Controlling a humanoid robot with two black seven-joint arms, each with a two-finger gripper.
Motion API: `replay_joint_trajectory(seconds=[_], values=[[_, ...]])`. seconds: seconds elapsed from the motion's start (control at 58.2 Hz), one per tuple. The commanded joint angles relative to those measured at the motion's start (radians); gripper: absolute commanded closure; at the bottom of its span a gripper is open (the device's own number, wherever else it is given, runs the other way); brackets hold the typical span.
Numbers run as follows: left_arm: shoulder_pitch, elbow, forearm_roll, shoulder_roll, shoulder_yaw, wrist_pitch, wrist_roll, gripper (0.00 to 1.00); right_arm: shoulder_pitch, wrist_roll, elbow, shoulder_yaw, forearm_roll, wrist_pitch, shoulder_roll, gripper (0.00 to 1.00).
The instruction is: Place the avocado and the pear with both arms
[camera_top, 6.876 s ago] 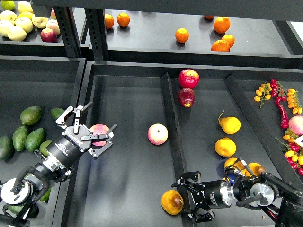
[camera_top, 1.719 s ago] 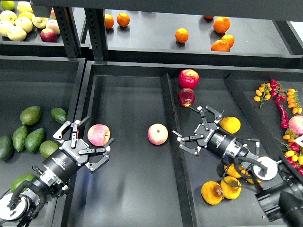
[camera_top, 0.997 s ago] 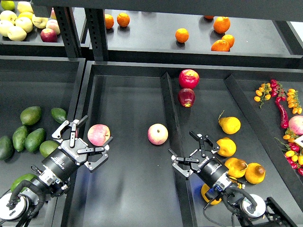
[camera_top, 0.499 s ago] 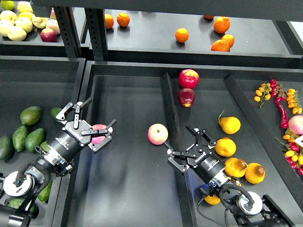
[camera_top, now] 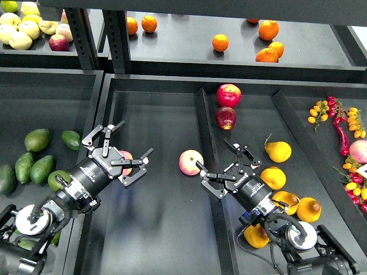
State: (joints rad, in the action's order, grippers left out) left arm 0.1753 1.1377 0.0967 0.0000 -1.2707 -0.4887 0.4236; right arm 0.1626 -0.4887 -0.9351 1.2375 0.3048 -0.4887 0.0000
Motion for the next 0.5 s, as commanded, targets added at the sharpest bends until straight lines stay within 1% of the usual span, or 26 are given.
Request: replay_joint_trajectory(seconds=[0.0,0.172,0.481], values=[[0.000,-0.001,0.000,0.000,0.011,0.000,-0.011,0.00,0.000,0.000,-0.013,0.000,0.003,0.000,0.000,0.01],[-0.008,-0.004,0.000,0.000,0.010,0.000,-0.011,0.00,0.000,0.000,-0.057,0.004,0.007,0.000,0.000,0.01],[-0.028,-0.016,0.000,0.000,0.010,0.000,-0.013,0.00,-0.002,0.000,-0.077,0.004,0.042,0.000,0.000,0.01]])
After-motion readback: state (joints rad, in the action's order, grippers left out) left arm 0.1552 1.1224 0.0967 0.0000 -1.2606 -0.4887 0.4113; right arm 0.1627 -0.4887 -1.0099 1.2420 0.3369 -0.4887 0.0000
